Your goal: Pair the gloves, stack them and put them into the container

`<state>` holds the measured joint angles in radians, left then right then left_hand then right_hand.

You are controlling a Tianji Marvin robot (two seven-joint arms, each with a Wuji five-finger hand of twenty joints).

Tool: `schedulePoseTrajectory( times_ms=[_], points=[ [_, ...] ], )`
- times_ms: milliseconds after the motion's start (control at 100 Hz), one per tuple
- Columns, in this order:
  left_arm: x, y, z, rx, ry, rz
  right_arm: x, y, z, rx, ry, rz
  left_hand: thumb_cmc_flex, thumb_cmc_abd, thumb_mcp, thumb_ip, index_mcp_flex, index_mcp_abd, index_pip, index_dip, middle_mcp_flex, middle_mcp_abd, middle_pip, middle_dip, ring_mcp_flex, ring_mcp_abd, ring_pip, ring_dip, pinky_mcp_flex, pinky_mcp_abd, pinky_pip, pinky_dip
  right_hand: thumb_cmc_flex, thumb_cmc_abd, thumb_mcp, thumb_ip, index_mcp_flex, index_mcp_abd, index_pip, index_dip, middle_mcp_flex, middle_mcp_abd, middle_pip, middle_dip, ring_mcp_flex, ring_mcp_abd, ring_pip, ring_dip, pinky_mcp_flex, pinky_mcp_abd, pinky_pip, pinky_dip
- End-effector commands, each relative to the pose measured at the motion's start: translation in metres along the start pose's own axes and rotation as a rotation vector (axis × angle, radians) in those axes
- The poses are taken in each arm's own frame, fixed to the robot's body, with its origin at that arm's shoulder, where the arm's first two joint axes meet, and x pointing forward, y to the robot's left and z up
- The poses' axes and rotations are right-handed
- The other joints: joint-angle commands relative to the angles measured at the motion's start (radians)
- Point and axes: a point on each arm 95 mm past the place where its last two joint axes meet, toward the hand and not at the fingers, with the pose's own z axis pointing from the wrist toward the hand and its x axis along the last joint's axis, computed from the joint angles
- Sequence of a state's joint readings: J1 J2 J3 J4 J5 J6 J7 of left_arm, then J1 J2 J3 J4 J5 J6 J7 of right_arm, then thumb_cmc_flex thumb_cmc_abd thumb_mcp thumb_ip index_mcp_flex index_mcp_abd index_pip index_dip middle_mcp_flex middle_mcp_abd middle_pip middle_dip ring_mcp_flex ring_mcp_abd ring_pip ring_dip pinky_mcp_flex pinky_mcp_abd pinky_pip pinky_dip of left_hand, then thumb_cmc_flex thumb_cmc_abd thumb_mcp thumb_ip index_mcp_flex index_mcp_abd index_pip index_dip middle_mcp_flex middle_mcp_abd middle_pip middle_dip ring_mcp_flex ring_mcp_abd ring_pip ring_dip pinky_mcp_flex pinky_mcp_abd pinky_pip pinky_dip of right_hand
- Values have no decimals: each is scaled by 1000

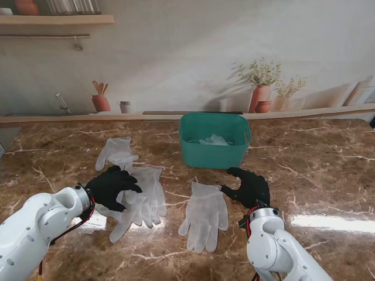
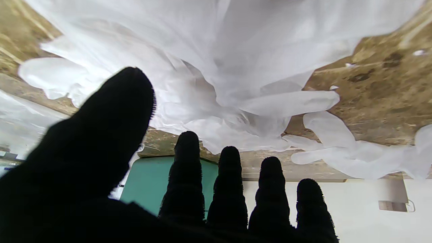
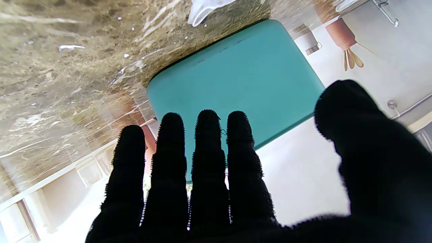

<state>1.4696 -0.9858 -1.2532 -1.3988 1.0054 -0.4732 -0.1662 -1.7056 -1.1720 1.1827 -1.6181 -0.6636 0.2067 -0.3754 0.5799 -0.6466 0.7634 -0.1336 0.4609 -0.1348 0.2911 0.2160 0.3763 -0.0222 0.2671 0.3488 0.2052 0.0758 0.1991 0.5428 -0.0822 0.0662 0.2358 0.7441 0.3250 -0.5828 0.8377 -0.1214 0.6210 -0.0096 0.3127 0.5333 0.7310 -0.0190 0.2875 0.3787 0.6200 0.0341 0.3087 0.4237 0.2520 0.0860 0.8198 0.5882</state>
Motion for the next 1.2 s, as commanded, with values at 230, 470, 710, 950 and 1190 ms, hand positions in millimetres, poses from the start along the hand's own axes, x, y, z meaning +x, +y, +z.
schedulePoseTrajectory(
  times_ms=[230, 470, 710, 950, 1190],
  points=[
    [4, 11, 20, 5, -5, 24, 0, -3, -3, 41, -1, 19, -7, 3, 67, -8, -45, -85, 399, 334, -3, -26, 36, 34, -26, -29, 20, 24, -5, -25, -18, 42, -30, 0, 6, 36, 26, -19, 20, -16, 27, -5, -14, -8, 26, -23, -12, -21, -3, 0, -23, -1],
    [5, 15, 27, 21, -36, -4, -1, -4, -3, 44, 1, 29, -8, 75, 45, -4, -44, 11, 150, 125, 20, -17, 43, 36, -28, -27, 35, 25, -5, -27, -20, 76, -41, 5, 38, 34, 36, -23, 27, -16, 36, -5, -10, 0, 32, -23, -5, -14, 8, 2, -13, 7],
    [13, 11, 35, 9, -13, -10, -2, -5, -4, 44, 5, 36, 3, 86, 29, -2, -2, -34, 148, 87, 9, -13, 38, 32, -41, -29, 31, 23, -2, -29, -29, 55, -41, 3, 52, 31, 39, -25, 30, -17, 42, -4, -9, 4, 31, -22, -5, -13, 8, 4, -13, 8],
    [18, 9, 39, 11, 5, -15, -4, -4, -5, 38, 0, 37, 214, 143, -188, -52, 199, -207, 639, 424, 36, -22, 49, 37, -39, -40, 37, 25, 2, -39, -31, 29, -43, 6, 61, 30, 37, -25, 30, -19, 43, -5, -10, 7, 30, -22, -5, -12, 8, 4, -13, 9],
    [22, 1, 28, 52, 1, -99, -4, -4, -5, 35, 2, 45, 211, 238, -275, -40, 275, -196, 617, 346, 38, -24, 37, 25, -52, -48, 32, 19, 2, -44, -36, 22, -48, 12, 62, 30, 33, -24, 28, -21, 42, -6, -11, 8, 28, -21, -5, -12, 9, 3, -11, 10]
  ],
)
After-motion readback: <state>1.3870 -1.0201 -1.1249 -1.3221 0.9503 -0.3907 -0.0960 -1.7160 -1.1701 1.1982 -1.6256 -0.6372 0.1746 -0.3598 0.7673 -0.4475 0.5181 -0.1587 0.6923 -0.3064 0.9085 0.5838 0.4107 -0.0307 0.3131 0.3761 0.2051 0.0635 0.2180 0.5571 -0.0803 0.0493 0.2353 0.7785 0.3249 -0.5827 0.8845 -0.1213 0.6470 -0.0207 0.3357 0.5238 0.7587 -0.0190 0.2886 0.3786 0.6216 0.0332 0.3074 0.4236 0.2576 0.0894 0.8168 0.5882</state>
